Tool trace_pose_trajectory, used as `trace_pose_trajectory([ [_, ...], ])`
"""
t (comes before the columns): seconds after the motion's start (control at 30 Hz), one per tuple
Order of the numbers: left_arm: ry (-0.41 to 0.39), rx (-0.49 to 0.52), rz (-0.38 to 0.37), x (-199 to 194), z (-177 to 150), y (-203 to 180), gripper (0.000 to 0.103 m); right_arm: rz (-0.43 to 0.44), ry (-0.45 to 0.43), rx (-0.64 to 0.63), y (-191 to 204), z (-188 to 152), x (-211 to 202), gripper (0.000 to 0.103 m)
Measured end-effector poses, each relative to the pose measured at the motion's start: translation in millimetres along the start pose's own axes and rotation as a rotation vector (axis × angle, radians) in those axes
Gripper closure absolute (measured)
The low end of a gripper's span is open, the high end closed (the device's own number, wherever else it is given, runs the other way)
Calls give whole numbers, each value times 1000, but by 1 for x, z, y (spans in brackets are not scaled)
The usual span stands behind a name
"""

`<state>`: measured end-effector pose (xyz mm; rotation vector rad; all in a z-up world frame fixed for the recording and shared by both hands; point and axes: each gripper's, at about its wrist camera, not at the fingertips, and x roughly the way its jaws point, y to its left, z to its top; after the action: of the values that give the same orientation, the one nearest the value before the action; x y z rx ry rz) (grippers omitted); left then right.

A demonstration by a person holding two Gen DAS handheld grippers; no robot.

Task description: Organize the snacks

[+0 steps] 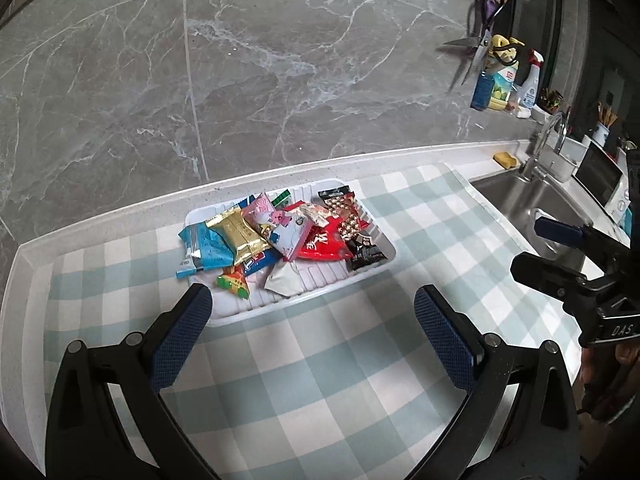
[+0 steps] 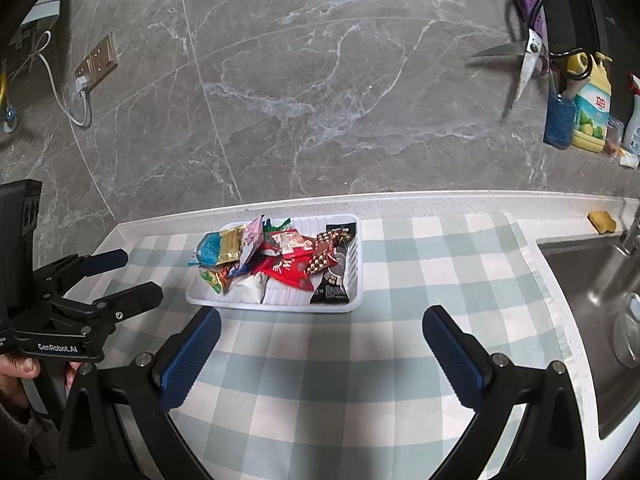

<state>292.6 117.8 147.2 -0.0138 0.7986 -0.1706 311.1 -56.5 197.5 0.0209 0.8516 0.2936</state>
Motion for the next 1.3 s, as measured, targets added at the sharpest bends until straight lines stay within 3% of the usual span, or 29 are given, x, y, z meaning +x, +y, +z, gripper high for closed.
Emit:
trace_pose_trajectory([
  [1.3,-33,37,-24,-12,-1,0,0,9,5,22,10,-14,-10,0],
])
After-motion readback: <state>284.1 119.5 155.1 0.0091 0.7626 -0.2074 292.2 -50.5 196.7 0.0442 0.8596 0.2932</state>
